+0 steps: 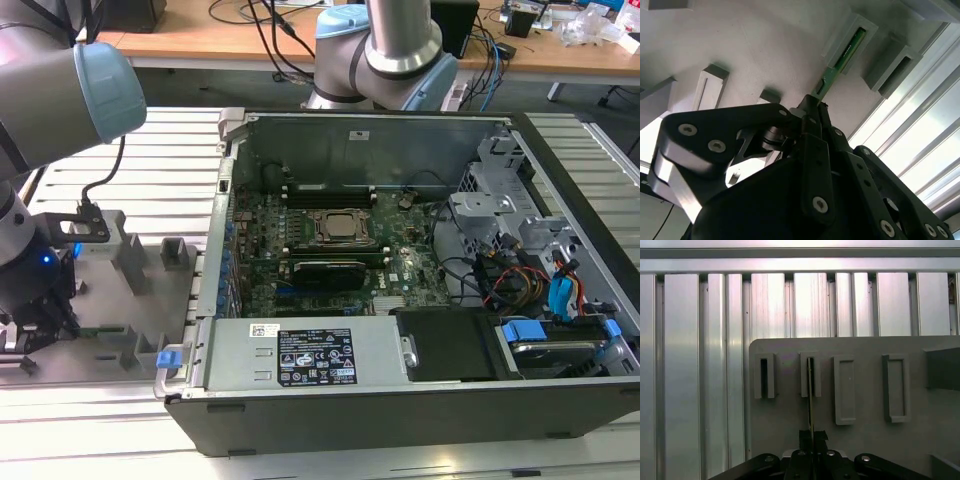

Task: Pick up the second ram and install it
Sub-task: 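Pick up the second ram and move it above second insertion slot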

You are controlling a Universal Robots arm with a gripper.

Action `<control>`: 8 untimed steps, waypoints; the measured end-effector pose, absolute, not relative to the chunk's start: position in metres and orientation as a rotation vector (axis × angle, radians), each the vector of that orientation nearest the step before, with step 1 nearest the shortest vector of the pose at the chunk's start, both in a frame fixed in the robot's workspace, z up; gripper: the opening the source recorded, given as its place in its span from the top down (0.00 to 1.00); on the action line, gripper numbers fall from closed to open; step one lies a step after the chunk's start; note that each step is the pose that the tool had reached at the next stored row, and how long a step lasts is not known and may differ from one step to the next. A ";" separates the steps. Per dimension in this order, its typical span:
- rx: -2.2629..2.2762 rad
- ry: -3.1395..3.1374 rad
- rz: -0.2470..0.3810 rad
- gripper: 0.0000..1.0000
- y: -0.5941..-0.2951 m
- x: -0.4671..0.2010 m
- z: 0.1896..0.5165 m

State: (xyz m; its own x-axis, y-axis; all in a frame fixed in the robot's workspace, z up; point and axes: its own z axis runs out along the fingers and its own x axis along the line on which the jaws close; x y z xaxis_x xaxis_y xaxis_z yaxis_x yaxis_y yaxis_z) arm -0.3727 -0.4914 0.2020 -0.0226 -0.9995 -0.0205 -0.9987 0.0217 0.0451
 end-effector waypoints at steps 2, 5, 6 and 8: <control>2.184 -2.233 -0.073 0.87 -0.491 -0.373 0.202; 2.184 -2.233 -0.073 0.87 -0.491 -0.373 0.207; 2.184 -2.233 -0.073 0.87 -0.491 -0.373 0.208; 2.184 -2.233 -0.073 0.87 -0.491 -0.373 0.209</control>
